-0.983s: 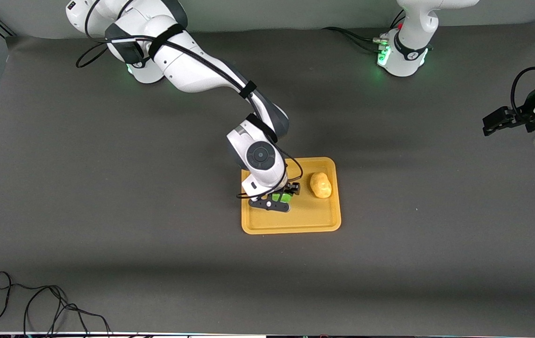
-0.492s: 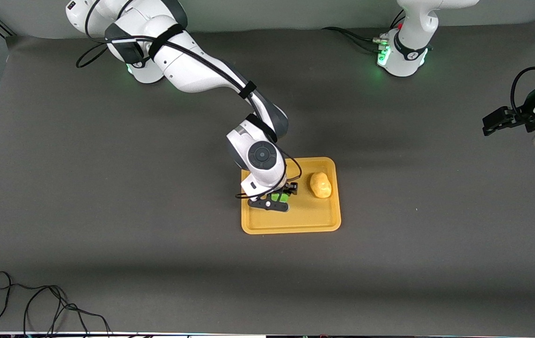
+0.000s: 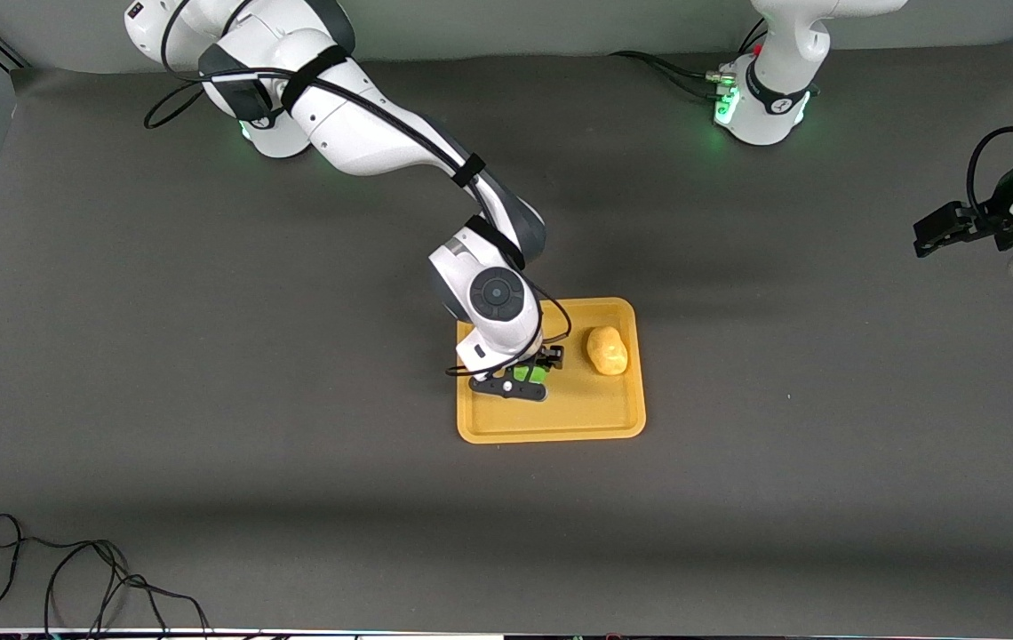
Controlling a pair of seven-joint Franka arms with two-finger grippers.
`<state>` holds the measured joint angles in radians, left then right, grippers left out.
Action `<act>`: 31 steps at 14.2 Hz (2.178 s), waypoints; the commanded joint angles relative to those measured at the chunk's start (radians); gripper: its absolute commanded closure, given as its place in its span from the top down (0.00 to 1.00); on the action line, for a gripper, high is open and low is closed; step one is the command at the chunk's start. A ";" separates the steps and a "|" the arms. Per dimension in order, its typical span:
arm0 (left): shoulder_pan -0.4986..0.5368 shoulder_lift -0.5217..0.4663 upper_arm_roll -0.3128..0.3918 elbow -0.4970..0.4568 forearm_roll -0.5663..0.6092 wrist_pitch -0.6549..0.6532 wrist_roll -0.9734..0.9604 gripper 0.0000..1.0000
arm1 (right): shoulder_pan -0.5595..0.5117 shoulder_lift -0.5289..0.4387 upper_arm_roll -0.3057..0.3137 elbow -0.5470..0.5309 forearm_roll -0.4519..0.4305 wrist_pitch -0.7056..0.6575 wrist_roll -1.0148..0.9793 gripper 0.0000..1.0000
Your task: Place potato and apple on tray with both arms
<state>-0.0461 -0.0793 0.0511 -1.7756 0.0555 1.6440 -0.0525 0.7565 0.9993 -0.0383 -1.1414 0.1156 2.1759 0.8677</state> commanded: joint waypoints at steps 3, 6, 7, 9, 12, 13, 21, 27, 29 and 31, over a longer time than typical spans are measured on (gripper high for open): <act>-0.009 -0.022 0.009 -0.016 0.000 -0.004 0.016 1.00 | 0.010 -0.016 -0.009 -0.004 -0.014 -0.010 0.034 0.99; -0.009 -0.022 0.009 -0.015 0.000 -0.003 0.016 1.00 | -0.003 -0.065 -0.011 -0.009 -0.016 -0.027 0.025 1.00; -0.009 -0.024 0.009 -0.015 0.000 -0.003 0.016 1.00 | -0.017 -0.097 -0.012 -0.009 -0.016 -0.066 0.019 1.00; -0.011 -0.024 0.009 -0.015 0.001 -0.001 0.016 1.00 | -0.046 -0.197 -0.011 -0.049 -0.016 -0.134 -0.004 1.00; -0.011 -0.024 0.009 -0.015 0.003 0.002 0.017 1.00 | -0.092 -0.356 -0.012 -0.159 -0.017 -0.140 -0.035 1.00; -0.011 -0.024 0.007 -0.015 0.003 0.003 0.017 1.00 | -0.114 -0.404 -0.014 -0.191 -0.017 -0.145 -0.091 1.00; -0.012 -0.025 0.009 -0.015 0.003 0.005 0.017 1.00 | -0.287 -0.609 -0.074 -0.213 -0.008 -0.465 -0.442 1.00; -0.011 -0.025 0.009 -0.015 -0.002 0.005 0.017 1.00 | -0.416 -0.847 -0.117 -0.371 -0.010 -0.510 -0.523 1.00; -0.011 -0.027 0.009 -0.015 -0.002 -0.001 0.017 1.00 | -0.488 -0.899 -0.111 -0.373 -0.019 -0.560 -0.606 1.00; -0.012 -0.030 0.009 -0.016 -0.002 -0.003 0.017 1.00 | -0.567 -0.947 -0.107 -0.376 -0.025 -0.596 -0.656 1.00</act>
<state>-0.0471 -0.0813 0.0511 -1.7744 0.0553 1.6449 -0.0500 0.2521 0.1259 -0.1635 -1.4651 0.1058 1.5990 0.2621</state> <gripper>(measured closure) 0.000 0.000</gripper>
